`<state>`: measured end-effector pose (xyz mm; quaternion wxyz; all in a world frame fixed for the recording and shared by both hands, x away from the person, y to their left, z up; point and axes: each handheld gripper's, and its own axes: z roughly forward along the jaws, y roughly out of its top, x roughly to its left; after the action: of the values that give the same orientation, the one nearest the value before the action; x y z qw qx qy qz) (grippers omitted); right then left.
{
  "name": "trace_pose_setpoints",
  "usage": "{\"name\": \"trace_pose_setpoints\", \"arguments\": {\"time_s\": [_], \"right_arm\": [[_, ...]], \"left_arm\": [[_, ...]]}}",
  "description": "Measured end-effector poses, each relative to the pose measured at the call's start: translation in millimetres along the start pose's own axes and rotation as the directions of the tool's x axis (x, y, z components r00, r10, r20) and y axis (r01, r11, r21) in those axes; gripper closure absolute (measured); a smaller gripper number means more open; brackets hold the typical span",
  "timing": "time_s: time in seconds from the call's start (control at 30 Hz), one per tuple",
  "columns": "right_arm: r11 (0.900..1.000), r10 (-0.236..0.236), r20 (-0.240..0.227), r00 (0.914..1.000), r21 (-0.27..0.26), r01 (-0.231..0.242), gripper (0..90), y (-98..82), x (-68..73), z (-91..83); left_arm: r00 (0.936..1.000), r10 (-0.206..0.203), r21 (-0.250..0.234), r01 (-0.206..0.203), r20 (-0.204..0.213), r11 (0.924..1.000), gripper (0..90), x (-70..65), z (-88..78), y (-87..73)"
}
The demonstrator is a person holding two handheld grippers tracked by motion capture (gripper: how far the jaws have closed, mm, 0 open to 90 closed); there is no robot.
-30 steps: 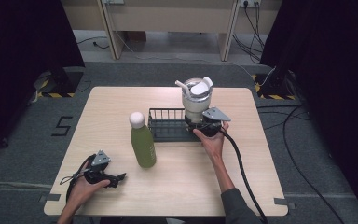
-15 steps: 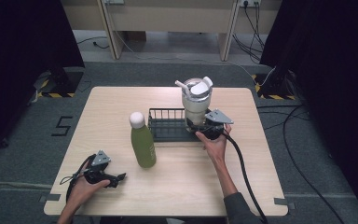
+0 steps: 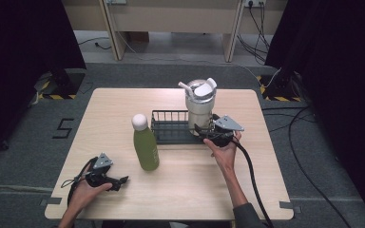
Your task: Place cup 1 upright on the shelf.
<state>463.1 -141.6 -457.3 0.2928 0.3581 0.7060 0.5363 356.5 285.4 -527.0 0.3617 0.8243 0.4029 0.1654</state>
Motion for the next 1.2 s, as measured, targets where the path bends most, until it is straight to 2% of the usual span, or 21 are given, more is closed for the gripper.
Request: {"name": "trace_pose_setpoints", "arguments": {"time_s": [0.2,0.27,0.6,0.83,1.2], "right_arm": [[1.000,-0.010,-0.010,0.9999,-0.012,0.010,14.9,0.3,4.5,-14.4],[0.999,-0.038,-0.009,0.9992,-0.012,0.038,15.0,-0.6,9.2,-24.4],[0.999,-0.037,-0.045,0.9983,-0.034,0.035,15.1,-4.2,17.2,-50.3],[0.999,-0.033,-0.064,0.9974,-0.026,0.032,15.2,-7.4,21.7,-57.6],[0.999,-0.033,-0.062,0.9975,-0.002,0.033,15.1,-17.8,24.4,-69.0]], "left_arm": [[1.0000,0.000,0.000,0.000,0.000,1.0000,0.0,0.0,0.0,0.0],[1.0000,0.000,0.001,0.000,0.000,1.0000,0.0,0.0,0.0,0.0],[1.0000,0.000,0.000,0.000,0.001,1.0000,0.0,0.0,0.0,0.0],[1.0000,0.001,0.000,-0.001,0.000,1.0000,0.0,-0.1,0.0,0.0],[1.0000,0.004,-0.001,-0.004,0.001,1.0000,0.0,-0.2,-0.1,-0.1]]}}
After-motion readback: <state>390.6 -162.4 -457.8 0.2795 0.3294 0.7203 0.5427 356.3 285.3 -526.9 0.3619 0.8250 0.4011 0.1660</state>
